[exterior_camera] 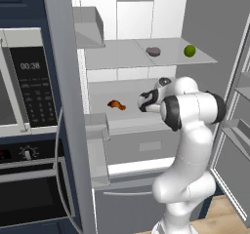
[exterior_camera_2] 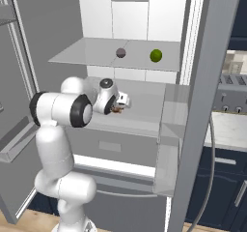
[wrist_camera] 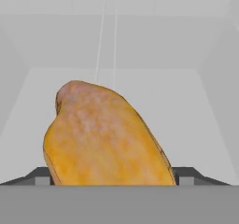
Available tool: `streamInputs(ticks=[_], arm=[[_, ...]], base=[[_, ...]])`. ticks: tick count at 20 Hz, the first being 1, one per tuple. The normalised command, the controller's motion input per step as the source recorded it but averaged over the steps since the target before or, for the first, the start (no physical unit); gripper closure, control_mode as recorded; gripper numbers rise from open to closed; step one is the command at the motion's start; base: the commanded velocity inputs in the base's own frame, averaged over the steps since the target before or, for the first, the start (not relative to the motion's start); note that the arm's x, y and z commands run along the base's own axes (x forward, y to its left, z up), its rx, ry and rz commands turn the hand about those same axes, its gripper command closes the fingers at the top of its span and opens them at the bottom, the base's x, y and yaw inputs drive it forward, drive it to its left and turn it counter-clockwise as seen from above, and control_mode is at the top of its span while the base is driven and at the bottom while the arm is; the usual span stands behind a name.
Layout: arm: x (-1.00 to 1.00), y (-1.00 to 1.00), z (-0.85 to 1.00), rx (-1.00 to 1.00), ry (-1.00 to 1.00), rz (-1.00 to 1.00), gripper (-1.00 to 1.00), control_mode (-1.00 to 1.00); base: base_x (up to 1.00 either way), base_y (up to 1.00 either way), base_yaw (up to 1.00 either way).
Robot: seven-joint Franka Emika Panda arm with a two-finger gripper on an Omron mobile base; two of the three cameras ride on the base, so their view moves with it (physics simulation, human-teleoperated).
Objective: Gather the eggplant and lime from the fridge and place them on a tray on the dining counter. Then gather the chicken drumsticks from the fridge and place them on the other tray.
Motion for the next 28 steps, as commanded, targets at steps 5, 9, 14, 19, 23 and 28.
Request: streamInputs(ticks=[5,9,14,19,23,28], arm=[[-0.59,-0.09,0.41,0.0,-0.09,0.0,1.0,-1.0],[-0.56,-0.21,0.7,0.0,-0.04,0.0,1.0,-1.0],[-0.71,-0.07,0.7,0.0,-0.01,0.0,1.0,-1.0],[-0.8,0.0,0.69,0.0,0.0,0.0,1.0,-1.0],[-0.71,0.0,0.61,0.0,0.0,0.0,1.0,-1.0],[-0.83,0.0,0.62,0.0,0.0,0.0,1.0,-1.0]], base=[[0.0,0.0,0.0],[0.0,0.0,0.0],[0.0,0.0,0.0],[0.0,0.0,0.0],[0.0,0.0,0.0],[0.0,0.0,0.0]])
